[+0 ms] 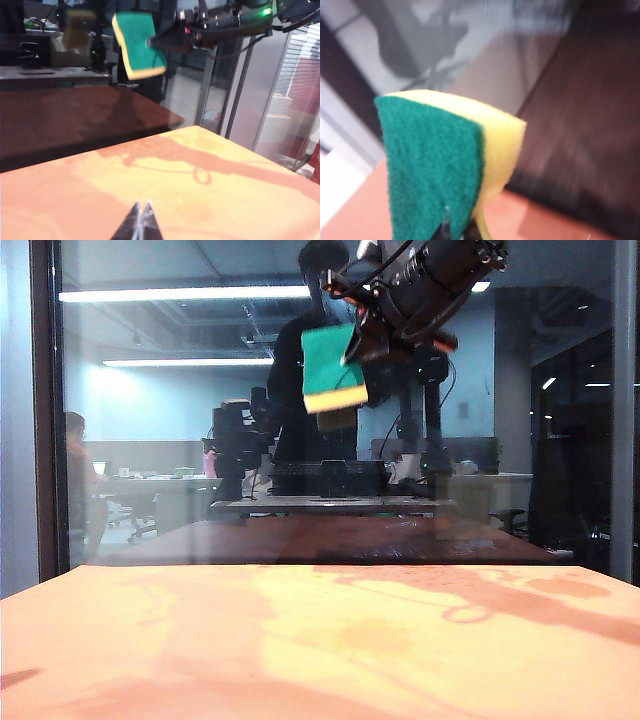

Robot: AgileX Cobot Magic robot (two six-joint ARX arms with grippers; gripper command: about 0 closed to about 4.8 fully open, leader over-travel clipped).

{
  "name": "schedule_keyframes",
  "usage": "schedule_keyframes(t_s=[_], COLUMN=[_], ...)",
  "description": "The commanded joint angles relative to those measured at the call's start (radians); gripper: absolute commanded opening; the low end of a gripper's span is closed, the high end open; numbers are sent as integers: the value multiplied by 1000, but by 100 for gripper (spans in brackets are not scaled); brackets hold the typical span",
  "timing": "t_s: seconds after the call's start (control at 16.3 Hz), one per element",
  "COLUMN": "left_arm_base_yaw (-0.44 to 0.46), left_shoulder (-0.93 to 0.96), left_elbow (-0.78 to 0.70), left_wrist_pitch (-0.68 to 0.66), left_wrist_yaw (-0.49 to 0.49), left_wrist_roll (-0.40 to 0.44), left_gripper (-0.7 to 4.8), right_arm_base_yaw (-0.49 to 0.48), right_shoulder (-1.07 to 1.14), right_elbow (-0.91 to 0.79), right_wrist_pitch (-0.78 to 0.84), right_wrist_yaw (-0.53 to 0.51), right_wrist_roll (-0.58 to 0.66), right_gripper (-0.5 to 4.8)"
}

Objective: Pick up the sponge from the table, wipe the water off the glass, and finally place the sponge back on the table.

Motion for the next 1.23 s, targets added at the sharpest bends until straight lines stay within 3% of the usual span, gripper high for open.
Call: schedule_keyframes(t_s=[0.06, 0.43, 0.55, 0.98, 1.23], left_arm_base_yaw=[0, 0, 0, 0, 0], left_shoulder=[2, 2, 2, 2, 2], left_elbow=[4, 4, 4, 3, 3], left_wrist_pitch=[13, 13, 13, 13, 13], left_wrist_yaw=[-4, -77, -94, -95, -95], left_wrist_roll=[-3, 6, 8, 8, 8], left_gripper=[-6, -6, -6, -6, -6], right_arm_base_yaw=[-32, -122, -147, -166, -166], right_shoulder=[14, 56, 94, 328, 372], right_elbow=[10, 11, 62, 467, 504], right_wrist_pitch=[147, 328, 340, 188, 74], right_wrist_yaw=[1, -10, -58, -92, -93], right_wrist_roll=[-12, -11, -11, -26, -68], right_gripper=[-9, -9, -9, -9, -9])
